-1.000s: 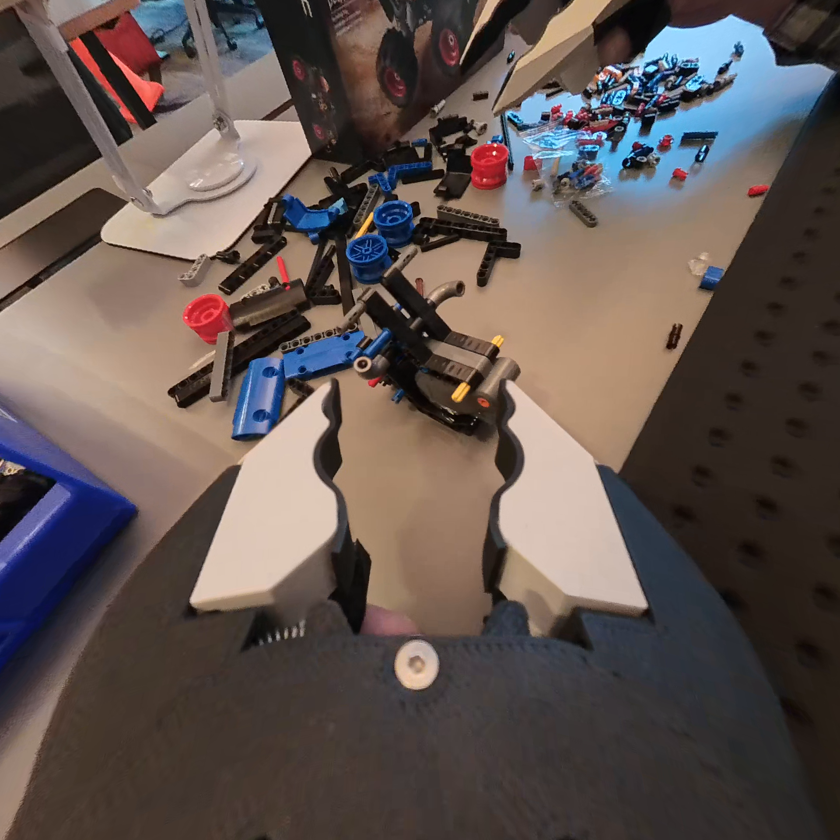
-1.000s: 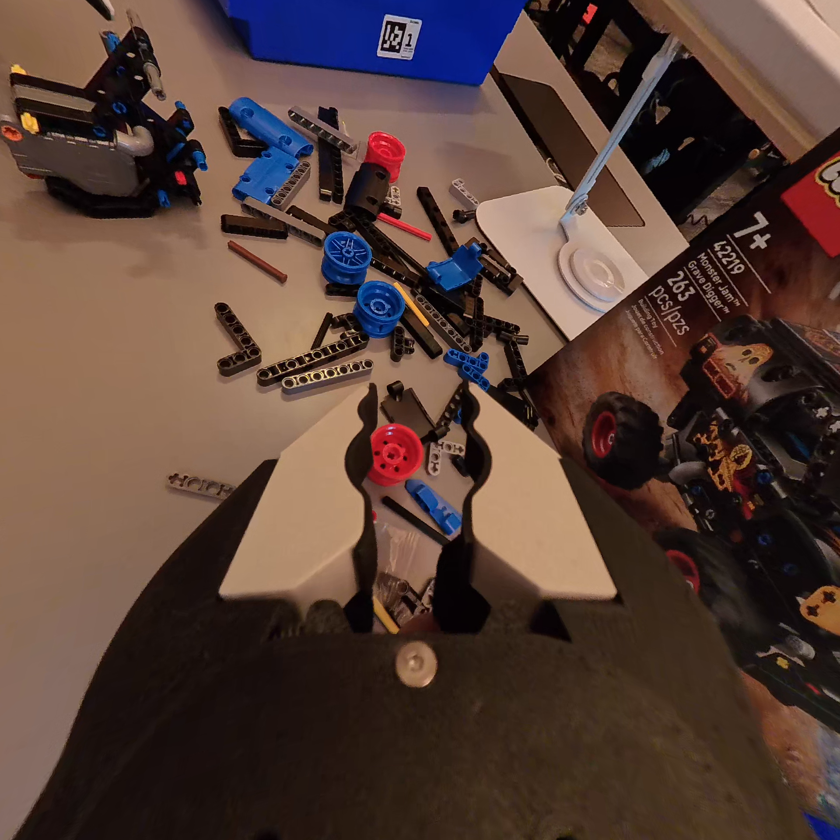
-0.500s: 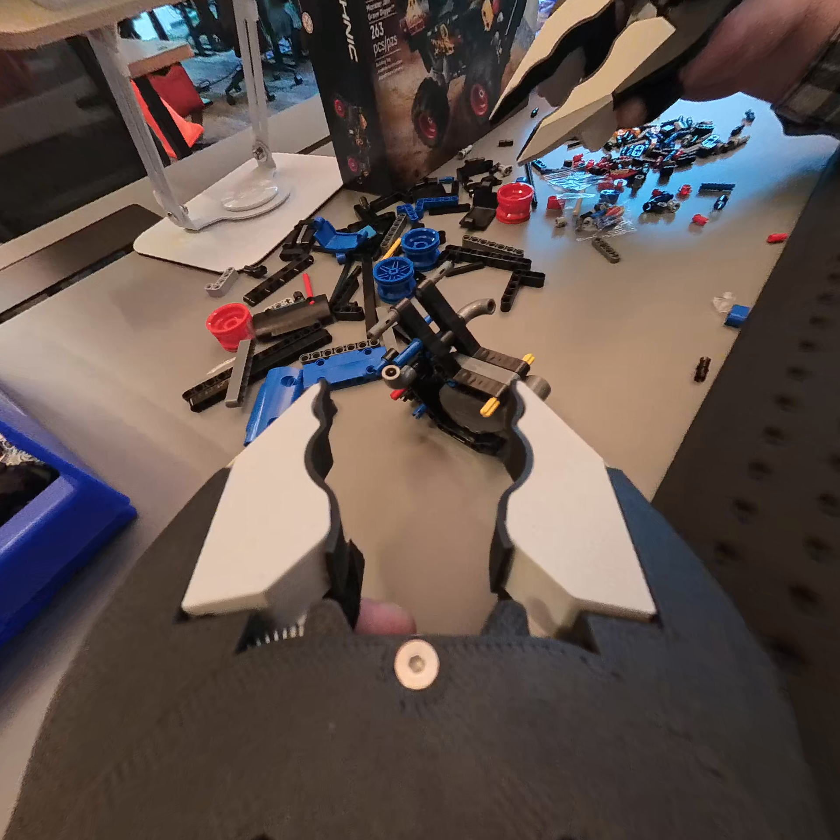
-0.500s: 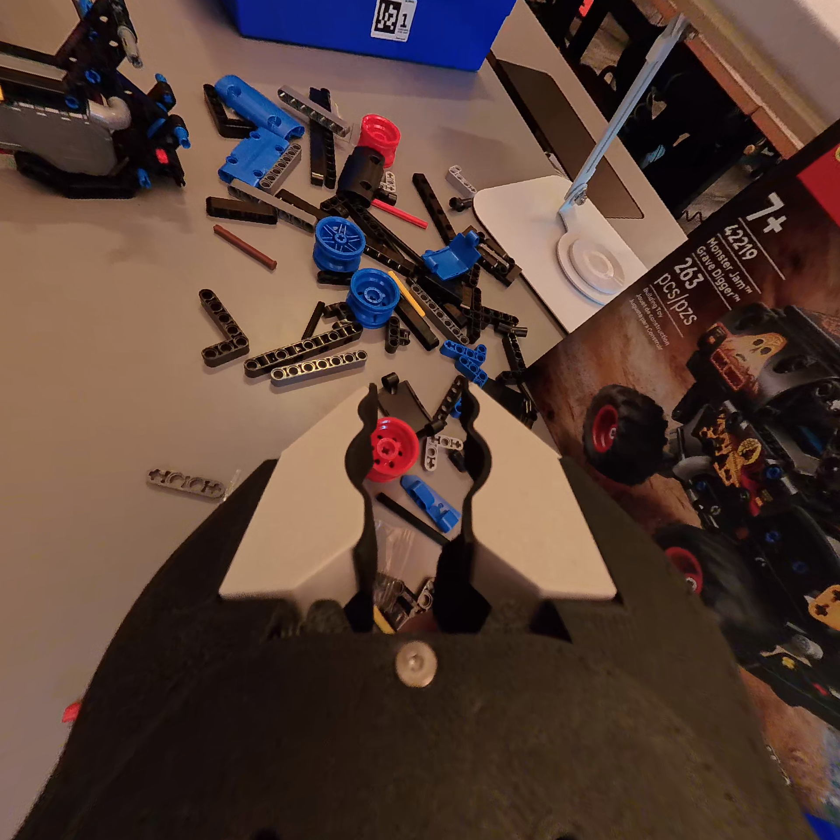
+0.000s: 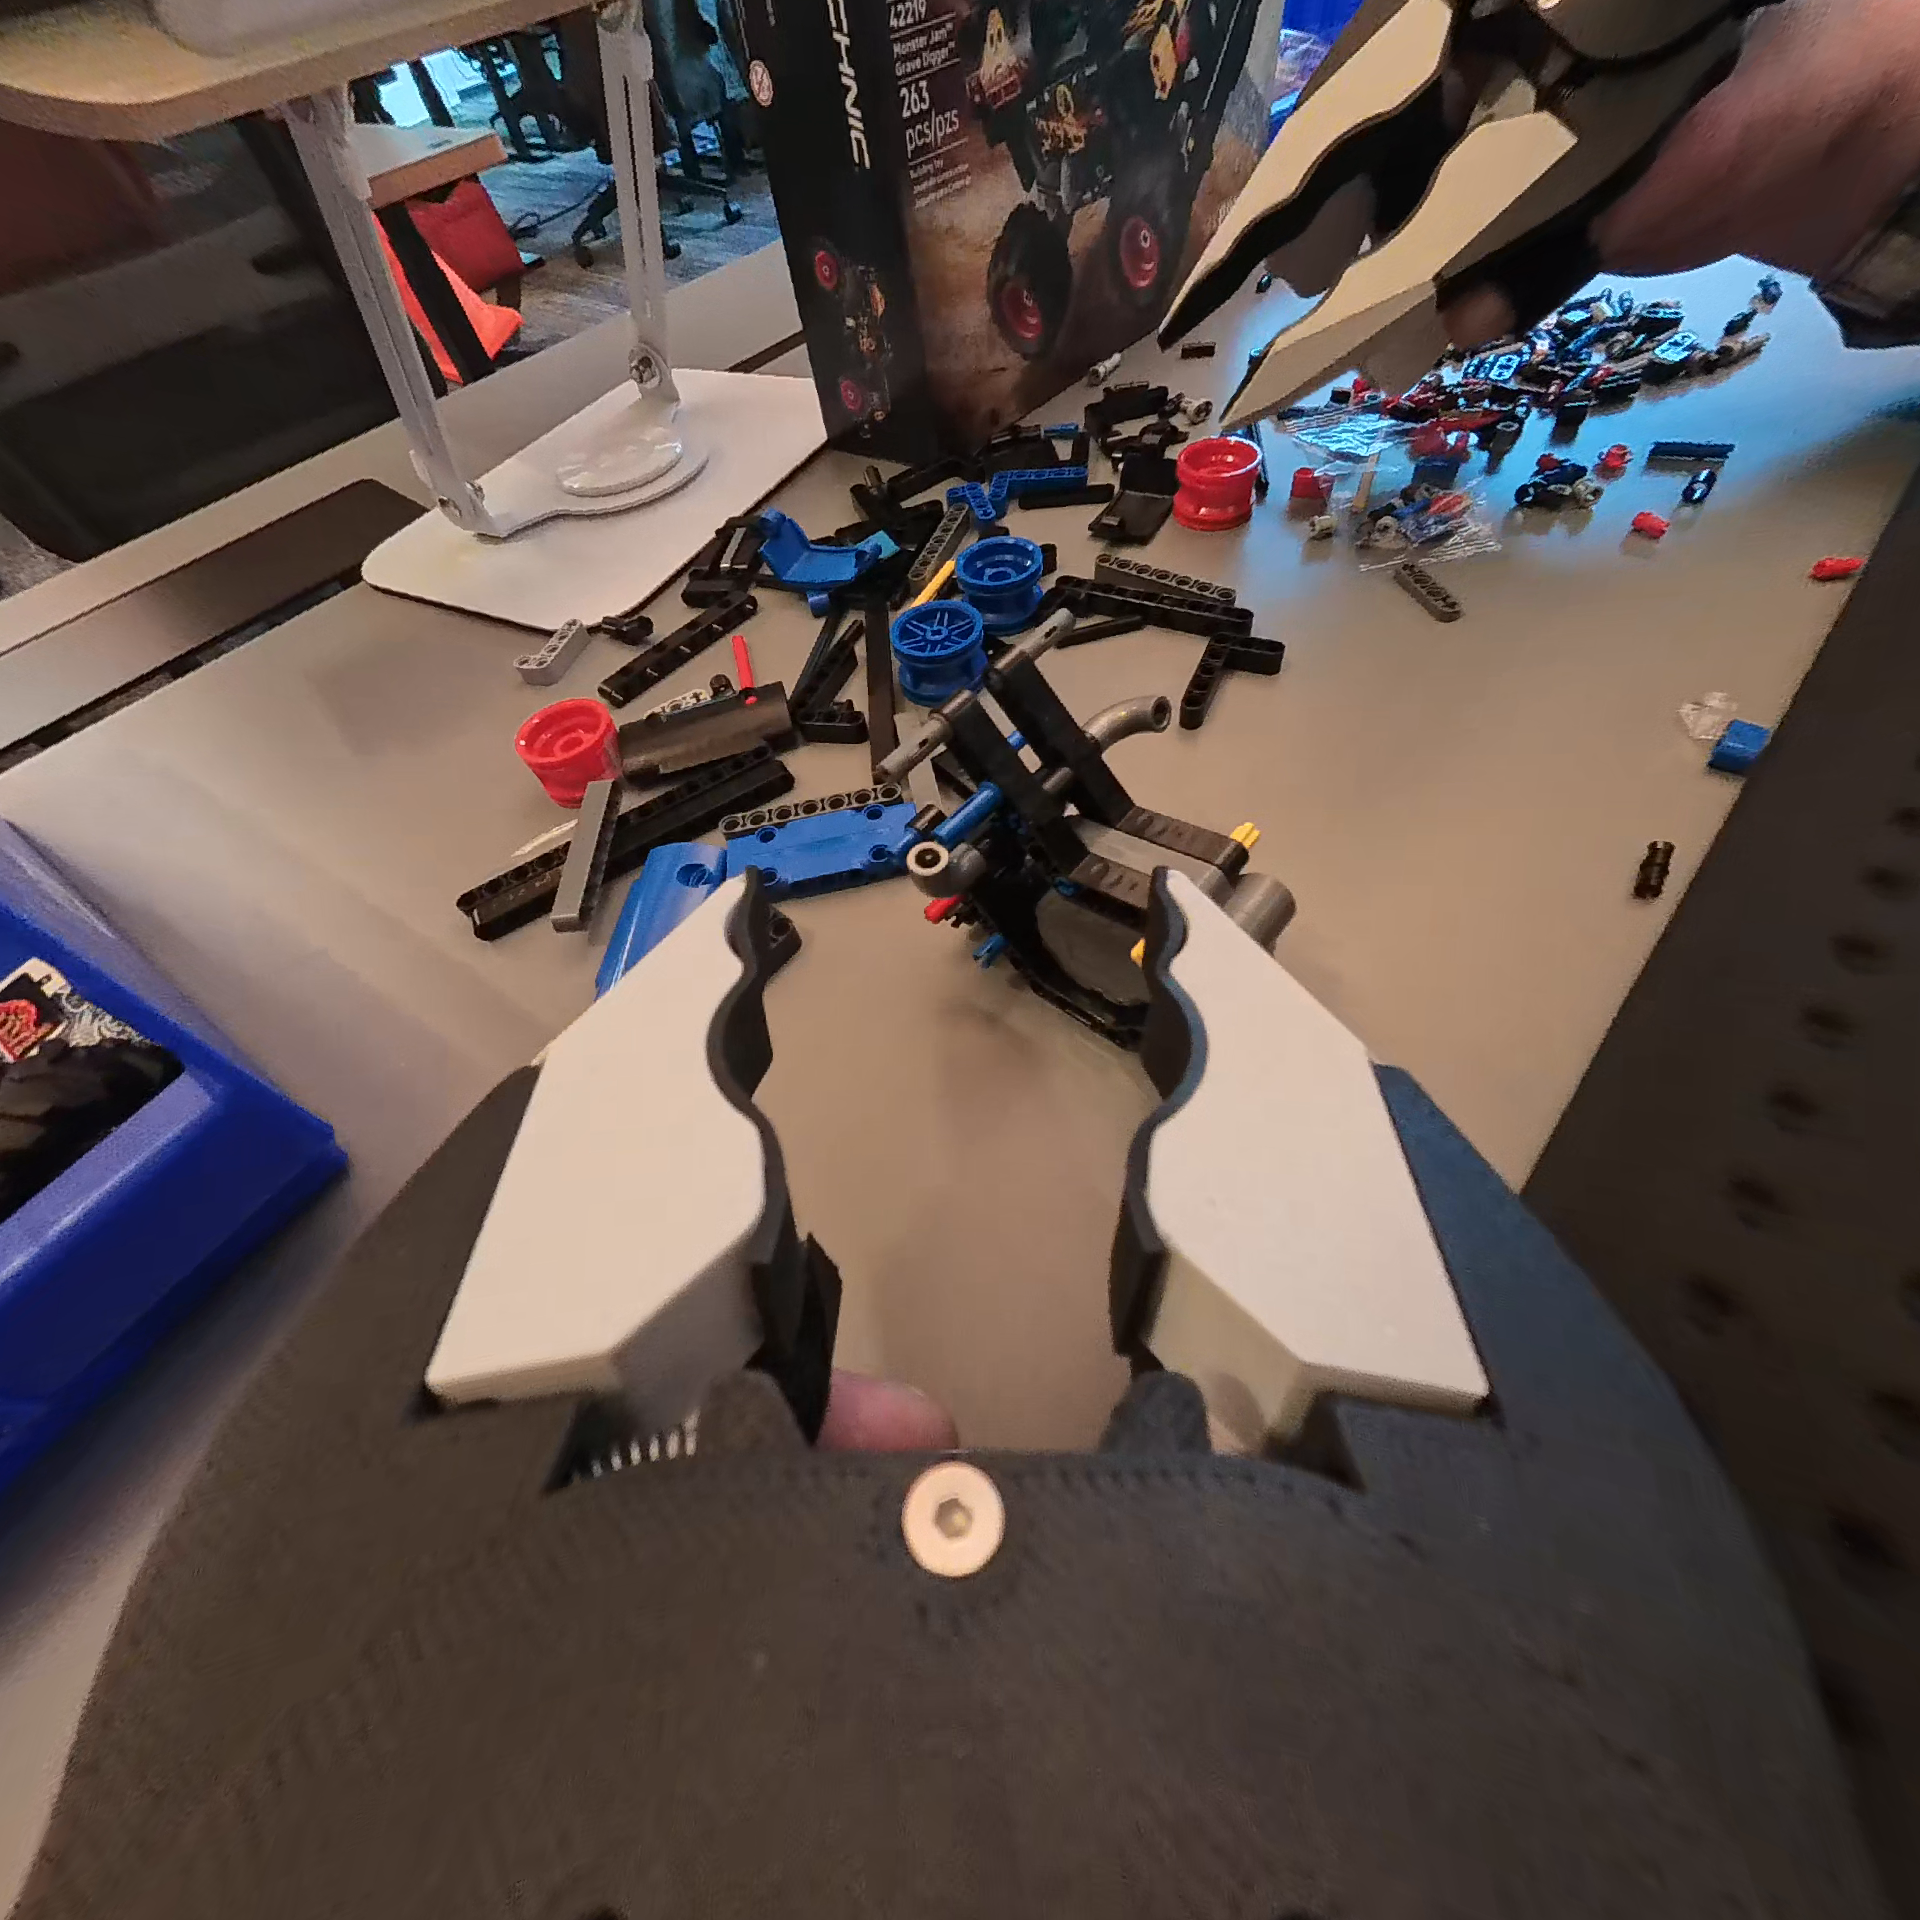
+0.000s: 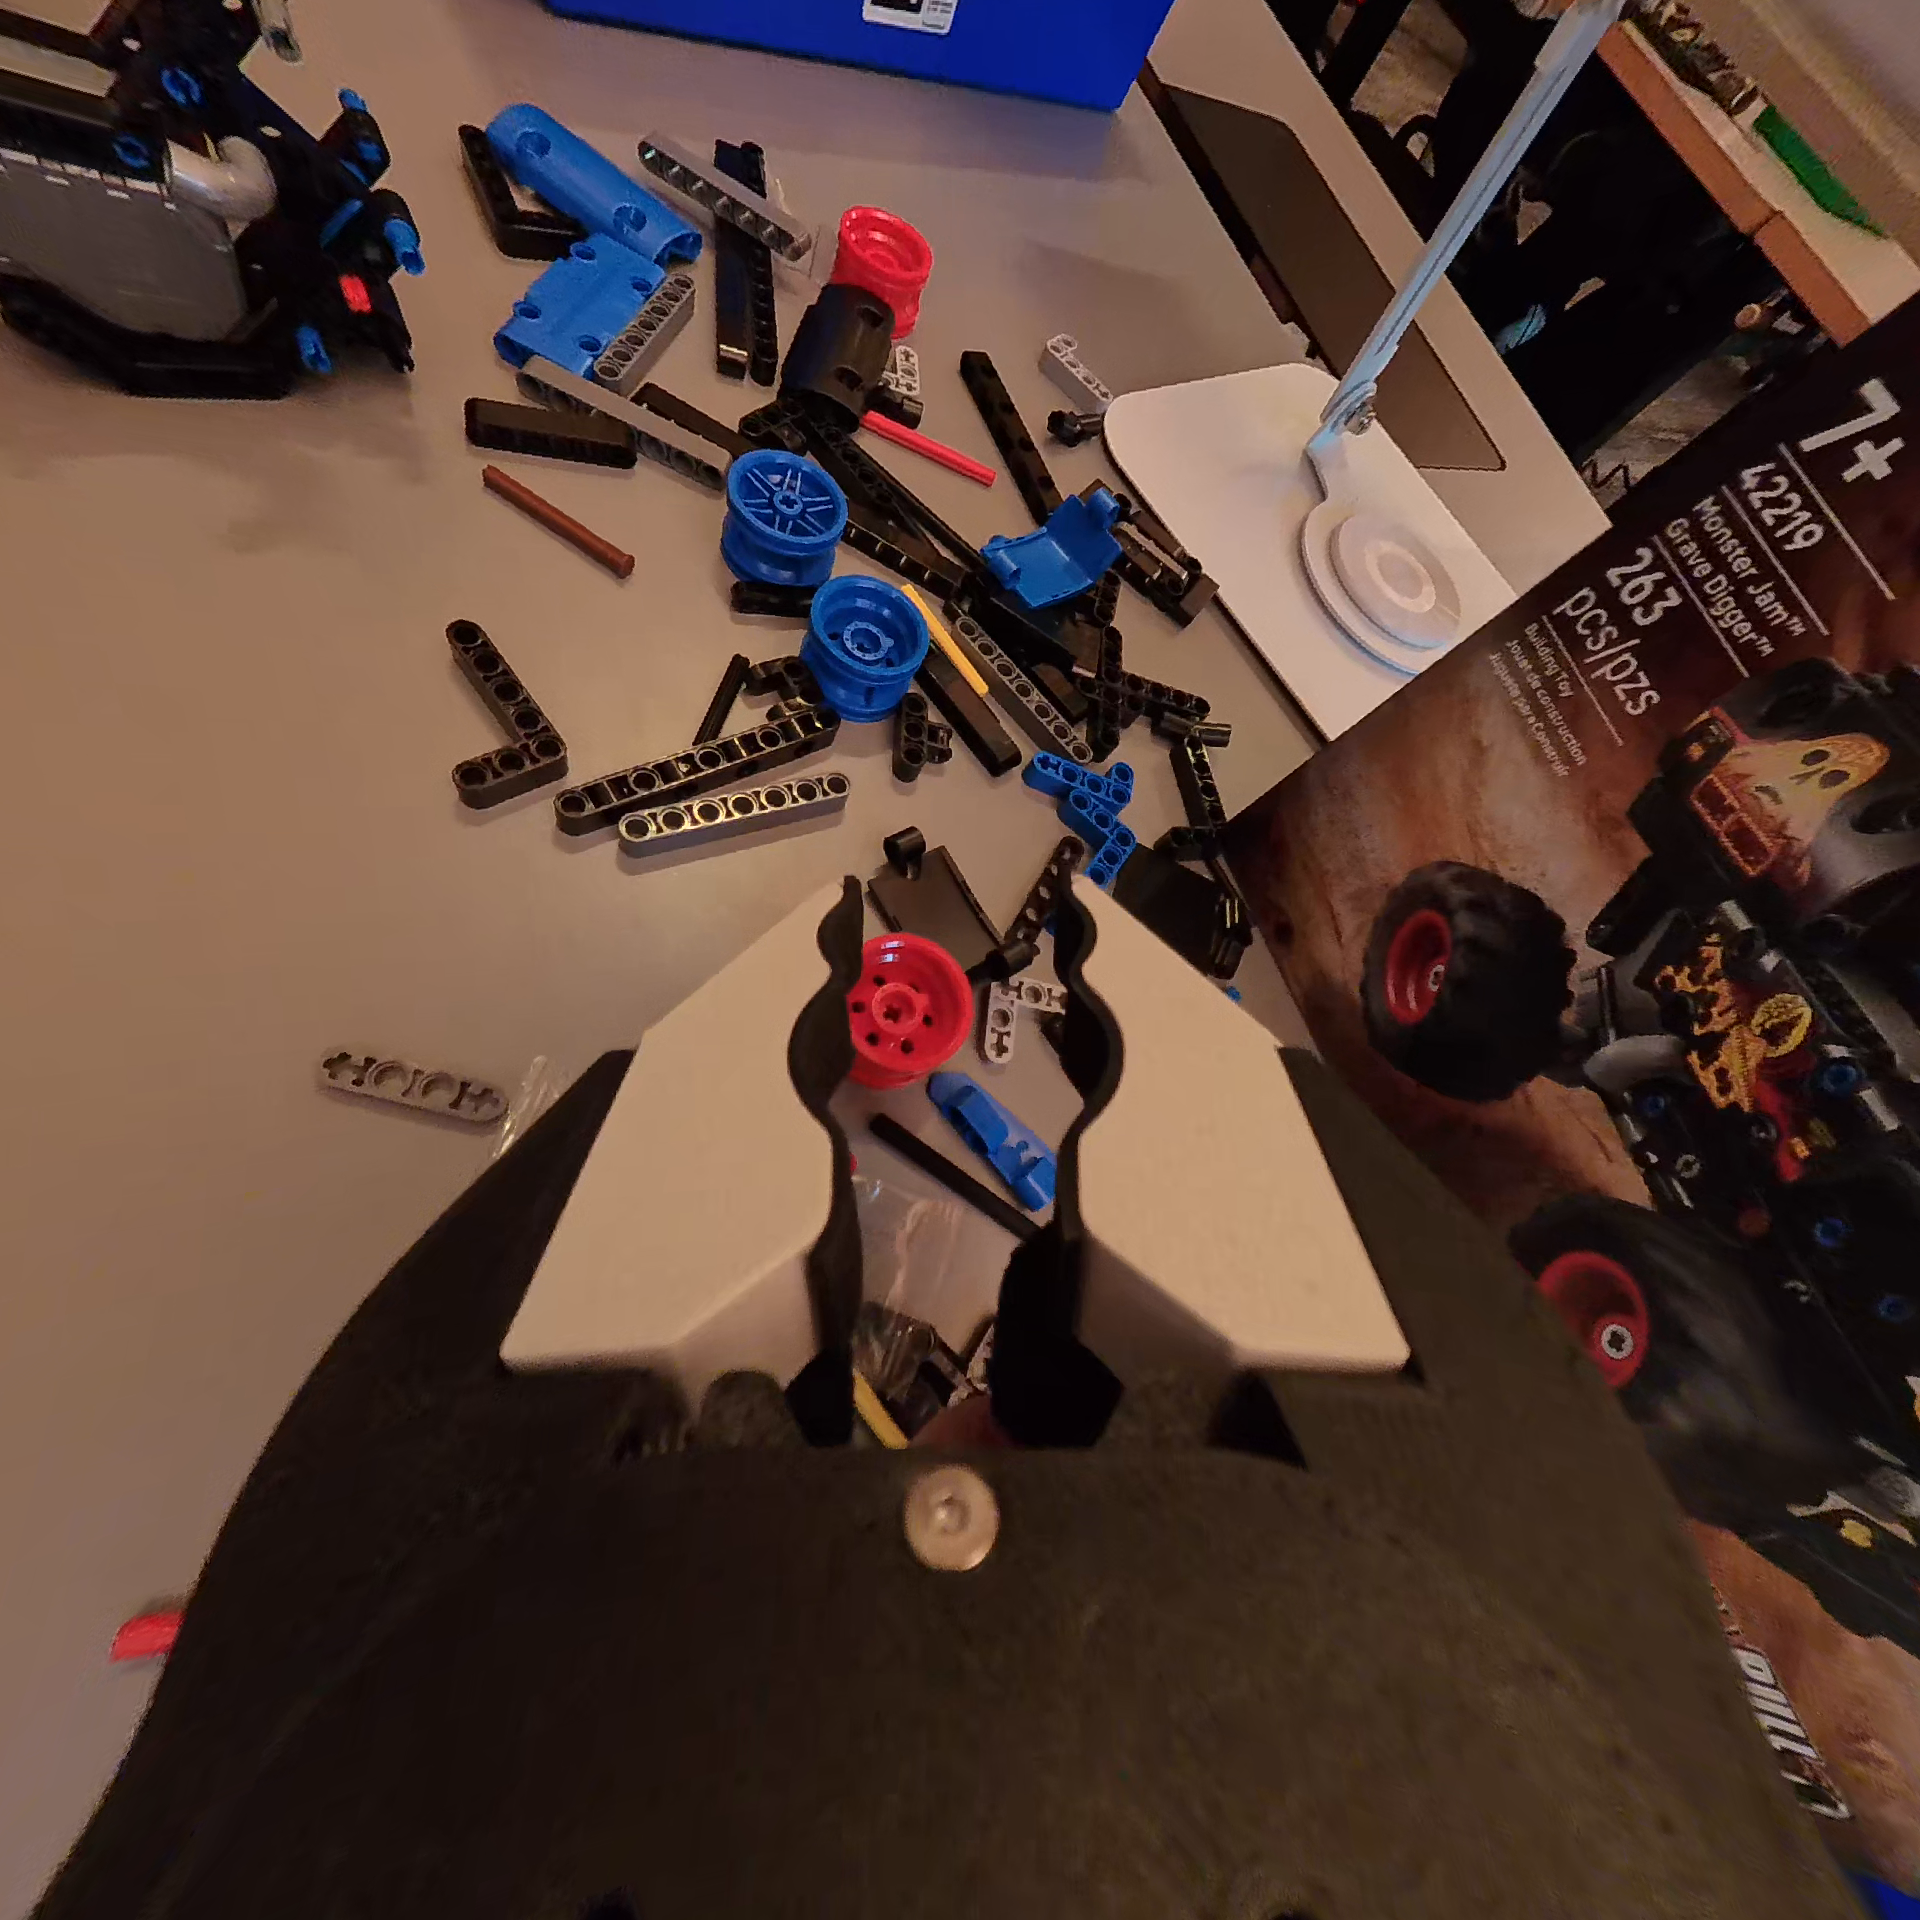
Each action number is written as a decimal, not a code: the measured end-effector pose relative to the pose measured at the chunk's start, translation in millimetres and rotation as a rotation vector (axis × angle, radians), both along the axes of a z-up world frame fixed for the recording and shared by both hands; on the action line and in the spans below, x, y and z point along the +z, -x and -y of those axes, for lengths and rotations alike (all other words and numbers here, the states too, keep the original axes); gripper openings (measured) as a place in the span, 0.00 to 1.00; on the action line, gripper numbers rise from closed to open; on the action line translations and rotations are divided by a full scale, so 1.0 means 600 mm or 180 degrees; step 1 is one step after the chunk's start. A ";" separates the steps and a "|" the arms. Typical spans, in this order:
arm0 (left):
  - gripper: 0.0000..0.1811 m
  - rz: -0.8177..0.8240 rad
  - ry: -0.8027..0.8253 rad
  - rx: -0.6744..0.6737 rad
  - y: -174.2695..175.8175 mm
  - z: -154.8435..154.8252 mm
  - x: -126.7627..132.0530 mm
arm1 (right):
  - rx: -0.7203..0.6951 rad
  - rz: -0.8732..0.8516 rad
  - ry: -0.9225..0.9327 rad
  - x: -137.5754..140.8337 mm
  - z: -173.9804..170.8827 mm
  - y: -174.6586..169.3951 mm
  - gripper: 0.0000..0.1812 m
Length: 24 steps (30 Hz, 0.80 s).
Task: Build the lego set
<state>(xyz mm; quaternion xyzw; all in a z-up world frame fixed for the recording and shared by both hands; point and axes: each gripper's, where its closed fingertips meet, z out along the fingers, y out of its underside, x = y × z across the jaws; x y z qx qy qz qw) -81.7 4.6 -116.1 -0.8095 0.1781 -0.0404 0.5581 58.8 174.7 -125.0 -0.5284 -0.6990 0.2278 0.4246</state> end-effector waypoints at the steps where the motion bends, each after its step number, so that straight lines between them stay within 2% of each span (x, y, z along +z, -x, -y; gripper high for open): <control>1: 0.39 0.0000 -0.0002 0.0003 0.000 0.000 0.000 | 0.0002 0.0000 0.0000 0.000 0.000 0.000 0.20; 18: 0.38 -0.0020 -0.0015 0.0030 0.002 -0.001 0.001 | -0.0008 -0.0047 0.0054 0.002 -0.002 -0.002 0.20; 24: 0.38 -0.0039 -0.0025 0.0030 0.002 -0.001 0.002 | -0.0195 -0.0102 0.0105 0.014 -0.021 -0.012 0.18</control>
